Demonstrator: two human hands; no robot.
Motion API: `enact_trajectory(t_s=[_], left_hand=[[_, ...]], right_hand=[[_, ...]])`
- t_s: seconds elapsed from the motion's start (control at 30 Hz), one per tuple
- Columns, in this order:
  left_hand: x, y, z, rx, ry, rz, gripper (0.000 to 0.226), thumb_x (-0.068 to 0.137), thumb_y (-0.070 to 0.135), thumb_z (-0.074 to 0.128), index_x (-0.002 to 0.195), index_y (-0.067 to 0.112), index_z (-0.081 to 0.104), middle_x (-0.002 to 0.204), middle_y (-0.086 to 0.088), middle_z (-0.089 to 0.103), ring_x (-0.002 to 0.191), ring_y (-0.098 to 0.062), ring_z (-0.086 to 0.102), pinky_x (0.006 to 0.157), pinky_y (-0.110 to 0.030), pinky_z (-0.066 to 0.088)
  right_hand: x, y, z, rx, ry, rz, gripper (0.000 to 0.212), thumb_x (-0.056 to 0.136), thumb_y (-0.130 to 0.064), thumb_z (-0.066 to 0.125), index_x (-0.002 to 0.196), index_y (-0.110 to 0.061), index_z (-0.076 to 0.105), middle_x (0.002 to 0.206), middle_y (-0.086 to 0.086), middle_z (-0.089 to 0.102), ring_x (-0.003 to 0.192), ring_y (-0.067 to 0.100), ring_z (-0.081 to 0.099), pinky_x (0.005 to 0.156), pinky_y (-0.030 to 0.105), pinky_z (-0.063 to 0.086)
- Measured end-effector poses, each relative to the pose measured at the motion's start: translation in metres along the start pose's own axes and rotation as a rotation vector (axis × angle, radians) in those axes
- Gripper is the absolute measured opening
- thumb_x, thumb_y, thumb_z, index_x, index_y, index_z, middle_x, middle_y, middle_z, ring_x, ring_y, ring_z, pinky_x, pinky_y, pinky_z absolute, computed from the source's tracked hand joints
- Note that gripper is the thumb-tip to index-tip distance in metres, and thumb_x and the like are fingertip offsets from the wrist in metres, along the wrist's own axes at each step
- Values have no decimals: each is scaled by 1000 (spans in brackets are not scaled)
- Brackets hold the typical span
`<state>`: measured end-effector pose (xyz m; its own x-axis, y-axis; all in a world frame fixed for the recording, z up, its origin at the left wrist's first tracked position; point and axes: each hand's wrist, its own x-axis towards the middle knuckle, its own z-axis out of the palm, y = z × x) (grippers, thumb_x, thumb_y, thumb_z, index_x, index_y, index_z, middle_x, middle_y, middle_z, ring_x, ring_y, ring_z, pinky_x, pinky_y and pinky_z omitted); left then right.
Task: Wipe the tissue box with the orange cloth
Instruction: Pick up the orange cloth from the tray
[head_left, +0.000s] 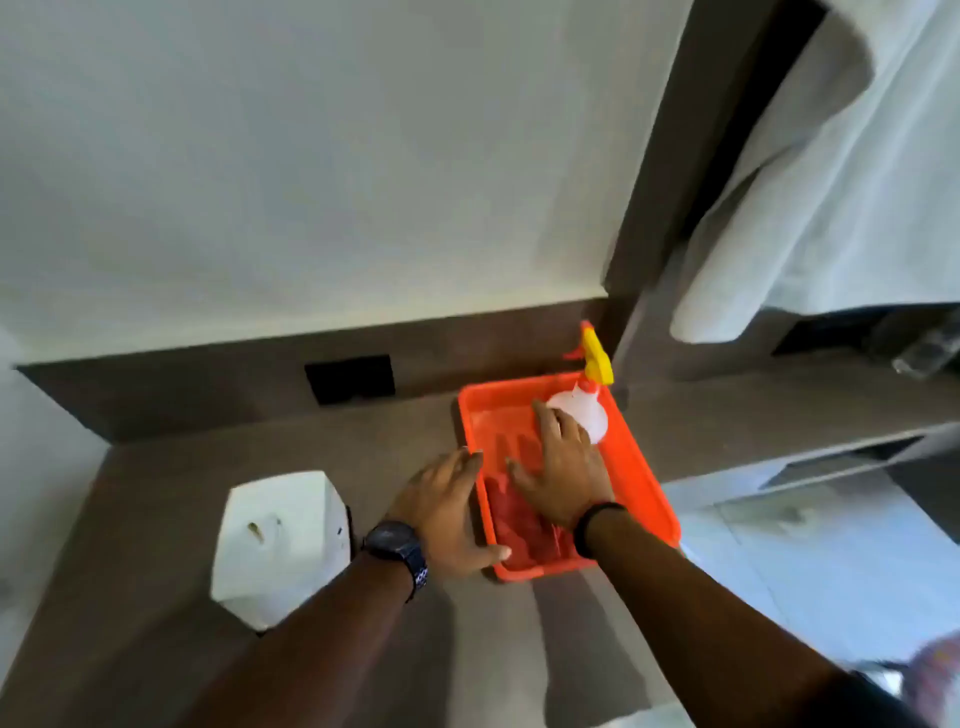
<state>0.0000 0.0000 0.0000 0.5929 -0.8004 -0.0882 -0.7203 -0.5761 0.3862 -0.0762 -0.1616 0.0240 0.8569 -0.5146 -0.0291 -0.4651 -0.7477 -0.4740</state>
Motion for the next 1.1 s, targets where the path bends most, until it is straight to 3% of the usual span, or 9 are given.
enact_trajectory(t_s=[0.13,0.27,0.47,0.63,0.77,0.9,1.0,1.1], left_hand=[[16,-17,37,7,-39,22,136,43,88,62,147,14,15,157,-14,18,142,-28,20,116,-39,17],[30,-26,59,52,-110,49,150,33,98,49,148,15,-1,160,-9,-3,146,-24,2,115,-38,4],[38,-27,69,60,-144,78,152,32,98,49,147,16,-7,160,-7,-10,146,-20,-6,112,-35,-4],[37,-25,68,71,-99,96,150,34,96,51,148,13,-1,160,-9,-2,146,-22,-1,113,-34,-1],[36,-23,64,86,-107,93,148,36,94,55,148,13,1,160,-10,2,146,-24,2,113,-36,1],[33,-23,35,-11,-119,68,143,36,91,61,148,20,6,159,-12,10,144,-27,15,116,-40,12],[24,-35,-14,-210,30,35,129,42,86,62,146,20,24,155,-10,26,139,-20,28,115,-37,25],[1,-60,-63,-216,253,6,113,47,87,58,135,18,47,142,-6,44,124,-10,44,104,-33,39]], right_hand=[[-7,34,44,-90,-188,68,86,75,-48,61,150,-25,27,157,16,34,142,39,35,110,52,38],[2,43,69,-264,-331,-46,90,73,-58,62,149,-35,21,163,16,23,149,40,23,114,58,28],[13,49,81,-323,-356,-11,89,68,-64,62,145,-36,26,150,13,34,135,41,36,99,57,41],[20,45,91,-231,-280,57,67,75,-50,63,134,-32,38,136,15,42,120,44,40,91,55,45],[27,48,91,-85,-213,126,58,81,-36,62,135,-27,43,133,19,44,115,44,44,97,52,43],[36,33,75,397,-10,368,59,83,-30,66,138,-21,46,133,22,49,120,46,51,105,47,42],[44,-1,64,666,210,347,55,80,-21,70,132,-13,52,125,22,57,116,41,55,101,40,42],[41,-54,65,924,170,247,56,77,-14,72,130,-7,54,128,20,61,116,36,58,104,45,45]])
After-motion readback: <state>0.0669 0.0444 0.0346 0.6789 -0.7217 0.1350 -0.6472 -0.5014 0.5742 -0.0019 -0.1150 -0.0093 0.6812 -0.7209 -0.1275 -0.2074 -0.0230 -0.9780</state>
